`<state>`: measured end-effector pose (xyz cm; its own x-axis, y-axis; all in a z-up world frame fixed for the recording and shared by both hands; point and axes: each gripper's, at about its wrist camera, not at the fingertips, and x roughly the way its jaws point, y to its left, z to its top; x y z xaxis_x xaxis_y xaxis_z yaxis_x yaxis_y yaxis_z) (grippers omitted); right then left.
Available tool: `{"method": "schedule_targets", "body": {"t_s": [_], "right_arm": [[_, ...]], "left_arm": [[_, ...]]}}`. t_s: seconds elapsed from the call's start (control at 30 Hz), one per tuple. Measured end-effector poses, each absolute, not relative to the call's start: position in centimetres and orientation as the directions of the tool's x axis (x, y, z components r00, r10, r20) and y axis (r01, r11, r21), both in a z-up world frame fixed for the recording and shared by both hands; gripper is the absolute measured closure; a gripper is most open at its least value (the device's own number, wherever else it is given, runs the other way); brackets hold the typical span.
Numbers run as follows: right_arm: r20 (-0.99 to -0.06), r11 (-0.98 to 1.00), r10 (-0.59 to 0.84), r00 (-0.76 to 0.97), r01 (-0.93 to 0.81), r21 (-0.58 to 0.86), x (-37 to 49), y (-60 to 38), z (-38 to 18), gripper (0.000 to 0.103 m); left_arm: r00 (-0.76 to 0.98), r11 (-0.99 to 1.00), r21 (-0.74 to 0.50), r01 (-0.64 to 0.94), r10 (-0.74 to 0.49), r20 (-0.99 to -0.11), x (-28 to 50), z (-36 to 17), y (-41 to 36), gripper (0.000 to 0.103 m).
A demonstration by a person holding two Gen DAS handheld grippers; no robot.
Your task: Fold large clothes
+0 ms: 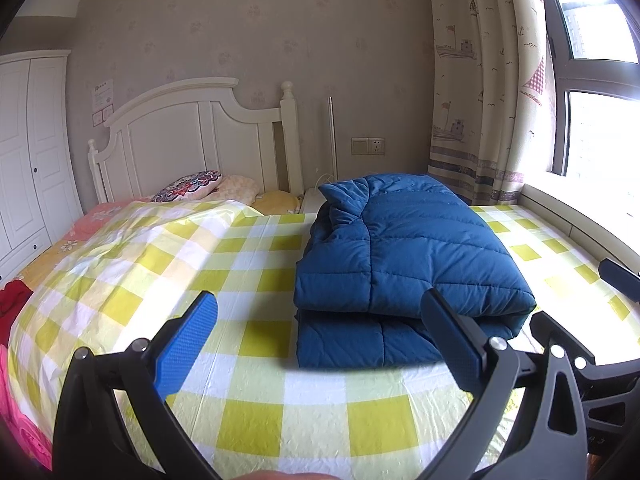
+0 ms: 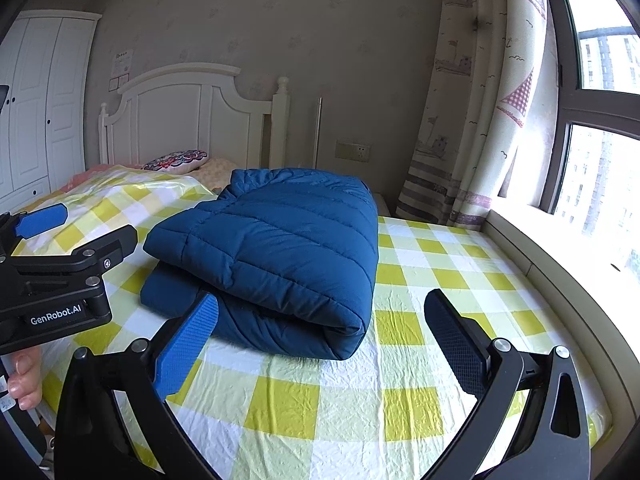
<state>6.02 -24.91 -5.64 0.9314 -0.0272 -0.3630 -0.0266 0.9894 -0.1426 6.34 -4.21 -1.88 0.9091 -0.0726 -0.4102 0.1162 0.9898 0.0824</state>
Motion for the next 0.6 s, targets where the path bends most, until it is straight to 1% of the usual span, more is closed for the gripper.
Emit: {"method": "schedule_targets", "body": {"t_s": [0.6], "right_arm": [[-0.367, 0.991, -0.028, 0.930, -0.022, -0.131, 6.03, -24.93, -5.82, 0.004]], "left_arm": [[0.908, 0.990, 0.085, 0.115, -0.070, -0.412, 6.24, -2.05, -4.03, 0.002]]}}
